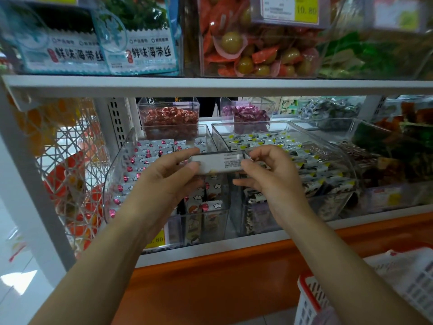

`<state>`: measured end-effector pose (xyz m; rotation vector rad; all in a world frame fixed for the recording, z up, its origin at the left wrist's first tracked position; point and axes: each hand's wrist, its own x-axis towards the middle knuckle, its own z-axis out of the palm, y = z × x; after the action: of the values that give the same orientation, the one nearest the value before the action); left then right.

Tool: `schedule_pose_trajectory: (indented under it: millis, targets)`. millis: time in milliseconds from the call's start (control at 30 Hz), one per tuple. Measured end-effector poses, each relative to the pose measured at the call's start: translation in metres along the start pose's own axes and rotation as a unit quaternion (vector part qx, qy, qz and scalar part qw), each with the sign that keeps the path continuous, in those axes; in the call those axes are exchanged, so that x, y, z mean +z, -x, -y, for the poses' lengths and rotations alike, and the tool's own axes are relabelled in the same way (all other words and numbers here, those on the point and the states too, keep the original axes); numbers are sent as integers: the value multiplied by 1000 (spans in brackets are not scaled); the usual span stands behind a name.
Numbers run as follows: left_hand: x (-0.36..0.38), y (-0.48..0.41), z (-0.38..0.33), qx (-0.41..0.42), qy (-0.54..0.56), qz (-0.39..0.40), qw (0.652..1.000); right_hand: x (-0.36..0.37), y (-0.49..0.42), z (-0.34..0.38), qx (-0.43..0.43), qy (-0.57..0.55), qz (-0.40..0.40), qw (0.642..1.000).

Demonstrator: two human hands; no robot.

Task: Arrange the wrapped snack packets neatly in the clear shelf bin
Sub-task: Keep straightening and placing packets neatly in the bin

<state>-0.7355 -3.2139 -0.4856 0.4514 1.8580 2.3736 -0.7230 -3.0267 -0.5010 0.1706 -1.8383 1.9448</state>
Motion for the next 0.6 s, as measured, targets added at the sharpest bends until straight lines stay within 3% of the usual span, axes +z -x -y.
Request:
schedule_pose_trajectory:
  millis: [200,433,600]
  targets:
    - [-4,-1,3,38,-111,-26,993,2,3,3,-21,28,42,998]
    - [-1,2,2,101,-186,4,977,3,2,4,-29,44,-17,998]
    - [8,3,6,178,-289,39,940,1,1,0,-41,110,-73,990]
